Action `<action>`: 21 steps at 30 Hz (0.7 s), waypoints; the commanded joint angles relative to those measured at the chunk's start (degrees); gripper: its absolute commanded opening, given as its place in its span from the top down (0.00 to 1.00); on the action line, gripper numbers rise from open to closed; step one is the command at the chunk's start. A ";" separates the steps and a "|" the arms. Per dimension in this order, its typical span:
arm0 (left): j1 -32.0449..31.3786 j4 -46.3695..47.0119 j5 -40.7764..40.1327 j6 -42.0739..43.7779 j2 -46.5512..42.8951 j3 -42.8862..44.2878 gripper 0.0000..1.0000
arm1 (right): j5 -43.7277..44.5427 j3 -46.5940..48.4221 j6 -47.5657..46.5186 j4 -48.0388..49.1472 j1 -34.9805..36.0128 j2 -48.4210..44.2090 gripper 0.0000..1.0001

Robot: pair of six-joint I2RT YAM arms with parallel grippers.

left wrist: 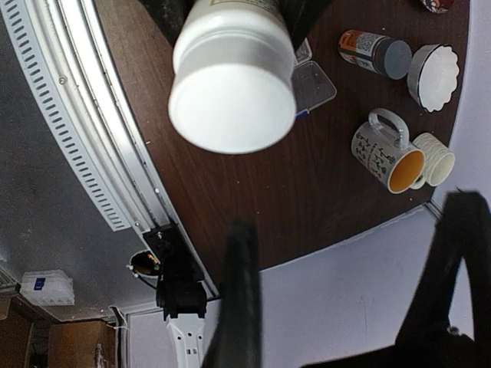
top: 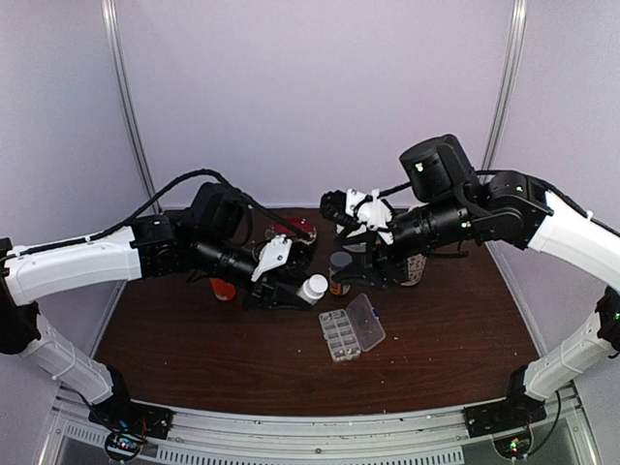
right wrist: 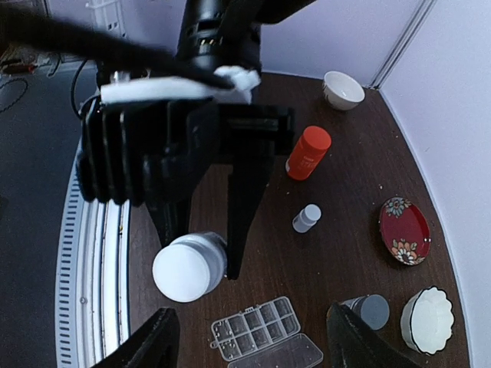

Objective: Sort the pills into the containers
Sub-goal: Screw the lid of the pill bottle onto the pill bottle, then pass from the left arm to the right

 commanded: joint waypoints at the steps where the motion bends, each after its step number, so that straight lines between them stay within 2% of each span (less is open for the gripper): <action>1: 0.26 -0.76 4.35 -3.64 0.04 2.80 1.00 | 1.63 1.28 -7.27 -5.20 1.92 1.05 0.32; 8: 0.25 -0.78 3.46 -3.84 0.30 3.22 1.00 | 1.04 -2.67 -4.03 3.55 3.46 0.05 0.35; 21: 0.29 -0.62 2.26 -4.13 -0.17 3.36 1.00 | -2.77 -0.92 -3.35 3.85 4.87 3.81 0.46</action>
